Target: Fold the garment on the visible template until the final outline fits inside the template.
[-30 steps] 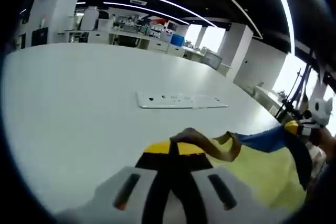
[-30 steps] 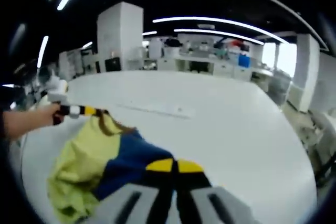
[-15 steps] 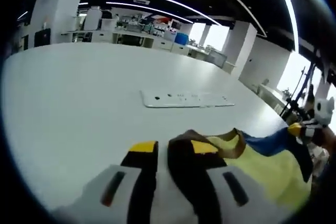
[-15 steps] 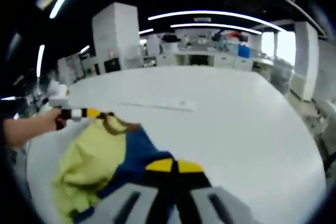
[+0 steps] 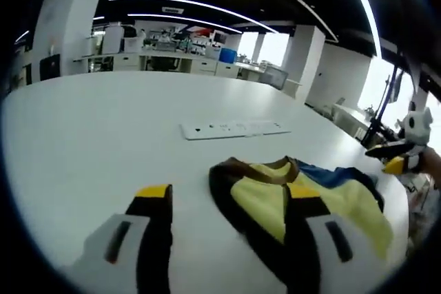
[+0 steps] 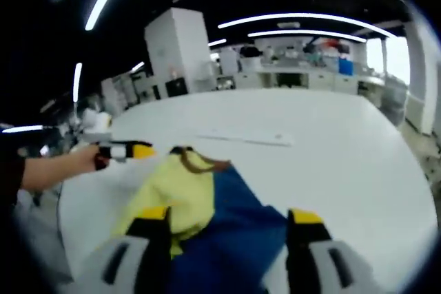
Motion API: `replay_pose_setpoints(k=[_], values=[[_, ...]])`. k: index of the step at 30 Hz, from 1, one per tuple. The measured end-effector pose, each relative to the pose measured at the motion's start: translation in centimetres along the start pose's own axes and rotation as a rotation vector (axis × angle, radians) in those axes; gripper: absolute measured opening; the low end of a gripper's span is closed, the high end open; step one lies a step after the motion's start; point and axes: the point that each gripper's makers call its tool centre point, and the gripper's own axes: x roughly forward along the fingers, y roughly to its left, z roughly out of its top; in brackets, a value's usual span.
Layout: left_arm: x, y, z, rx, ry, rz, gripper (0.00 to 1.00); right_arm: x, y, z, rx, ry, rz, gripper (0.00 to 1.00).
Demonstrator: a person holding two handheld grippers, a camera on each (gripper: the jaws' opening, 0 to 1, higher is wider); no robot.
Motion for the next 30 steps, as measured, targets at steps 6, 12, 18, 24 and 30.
replay_pose_setpoints(k=[6,12,18,24,30], values=[[-2.8,-1.5,-1.4,0.037,0.017,-0.04,0.71,-1.3,2.1,-0.8,-0.042,0.025,0.049,0.76],[-5.6,-3.1,-2.8,0.086,0.039,-0.083,0.72,-2.4,3.9,-2.0,-0.066,0.043,0.092,0.77],[-7.1,-4.6,-3.9,0.133,0.063,-0.129,0.69,-3.6,5.7,-3.9,-0.078,0.072,0.119,0.76],[-7.8,-6.6,-4.8,0.161,0.066,-0.179,0.57,-4.2,6.6,-6.4,-0.061,0.091,0.138,0.72],[-7.4,-7.8,-6.6,0.201,0.103,-0.204,0.49,-4.4,7.7,-9.0,-0.051,0.11,0.156,0.66]])
